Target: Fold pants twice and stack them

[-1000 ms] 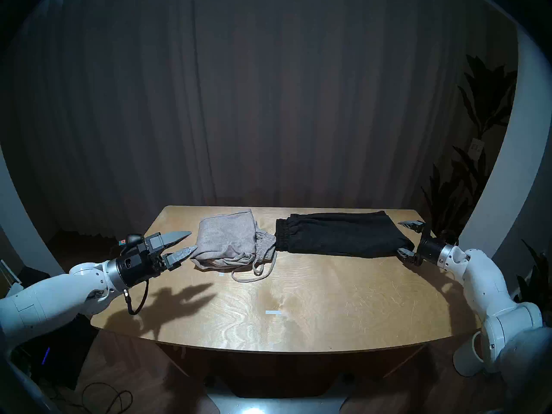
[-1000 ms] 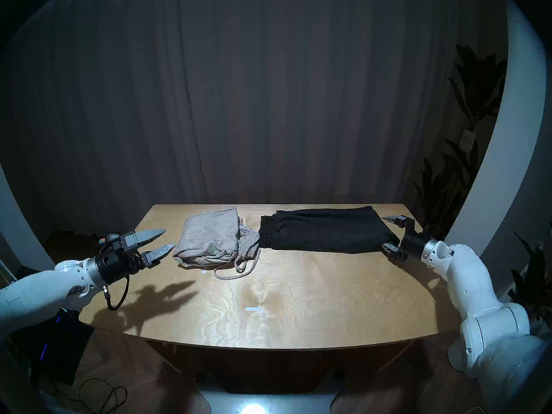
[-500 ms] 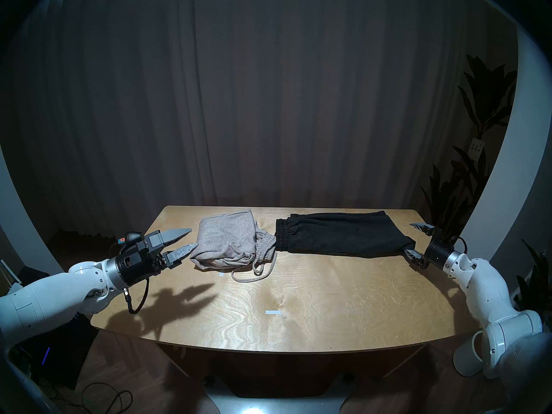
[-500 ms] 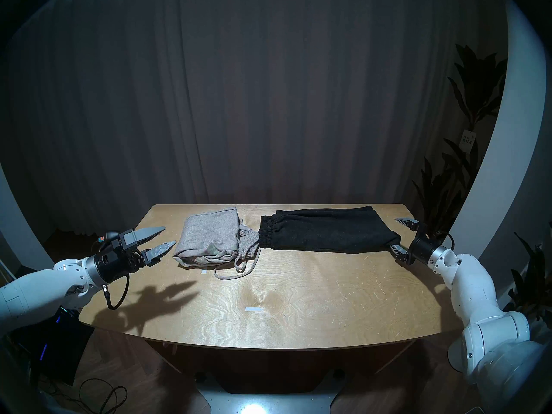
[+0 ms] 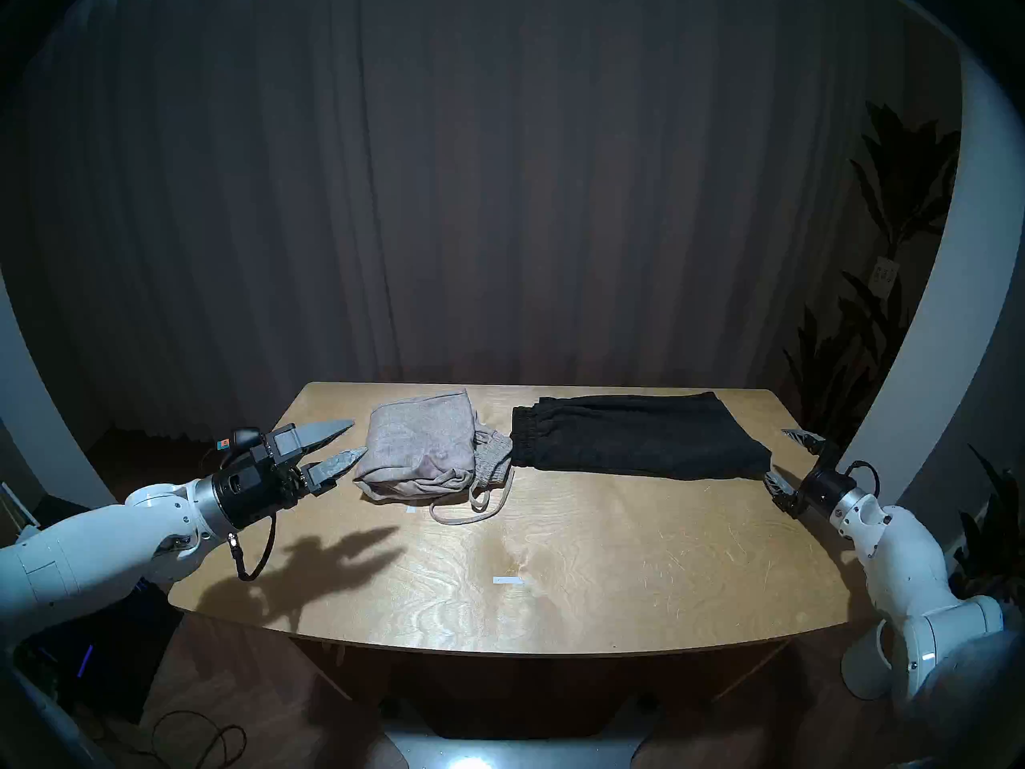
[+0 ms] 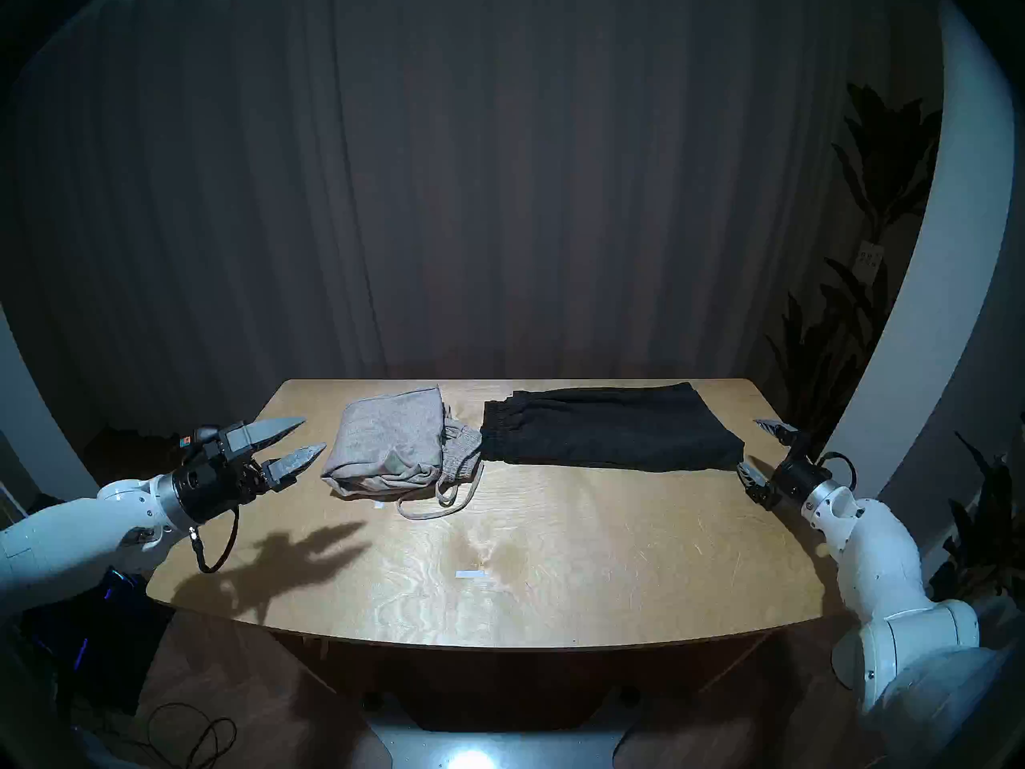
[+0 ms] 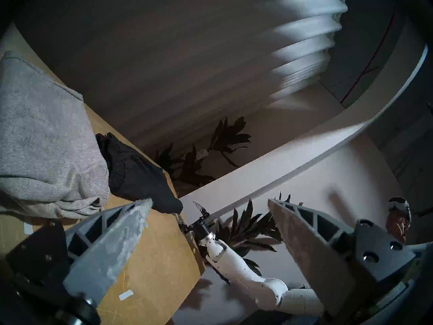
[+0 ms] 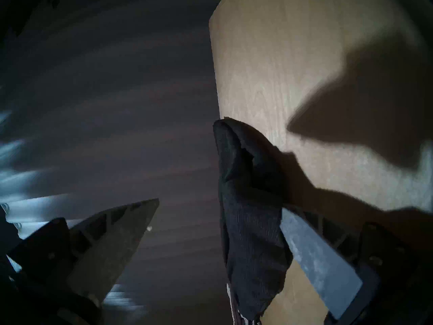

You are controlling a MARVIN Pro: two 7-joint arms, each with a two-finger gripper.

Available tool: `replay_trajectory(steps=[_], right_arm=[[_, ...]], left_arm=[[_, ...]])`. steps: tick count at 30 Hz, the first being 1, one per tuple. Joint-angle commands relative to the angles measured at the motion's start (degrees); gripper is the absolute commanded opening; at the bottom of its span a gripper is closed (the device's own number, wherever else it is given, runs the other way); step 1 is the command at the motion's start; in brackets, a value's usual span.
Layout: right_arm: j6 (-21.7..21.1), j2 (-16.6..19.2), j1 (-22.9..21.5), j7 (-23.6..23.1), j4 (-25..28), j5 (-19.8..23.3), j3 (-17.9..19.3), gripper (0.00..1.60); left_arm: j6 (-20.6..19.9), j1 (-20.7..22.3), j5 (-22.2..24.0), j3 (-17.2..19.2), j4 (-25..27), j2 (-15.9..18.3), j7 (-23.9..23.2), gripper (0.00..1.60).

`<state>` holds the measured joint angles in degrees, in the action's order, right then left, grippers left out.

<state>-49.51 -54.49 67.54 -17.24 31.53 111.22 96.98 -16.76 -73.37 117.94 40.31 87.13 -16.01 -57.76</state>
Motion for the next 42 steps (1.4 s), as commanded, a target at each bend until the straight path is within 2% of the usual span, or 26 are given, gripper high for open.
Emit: replay_trajectory(steps=[1,16,30,42], right_arm=[[0.86,-1.09,0.04,-1.48,1.51,2.23,2.21,1.60],[2.45,-1.97,-0.21,-1.29,5.25,3.08,3.75,1.60],[4.61,-3.45,2.75,-0.18,6.18,3.14,4.18,1.60],[5.91,-1.67,2.27,-0.30,10.12,2.95,5.24,1.60]], left_arm=[[0.45,0.34,0.56,0.60,0.68,0.72,-0.25,1.60],[1.29,-0.06,1.61,0.20,1.22,1.74,-0.11,1.60],[2.02,-0.54,2.58,-0.59,1.72,2.43,0.04,1.60],[2.57,-0.73,3.32,-1.09,2.25,2.88,0.29,1.60]])
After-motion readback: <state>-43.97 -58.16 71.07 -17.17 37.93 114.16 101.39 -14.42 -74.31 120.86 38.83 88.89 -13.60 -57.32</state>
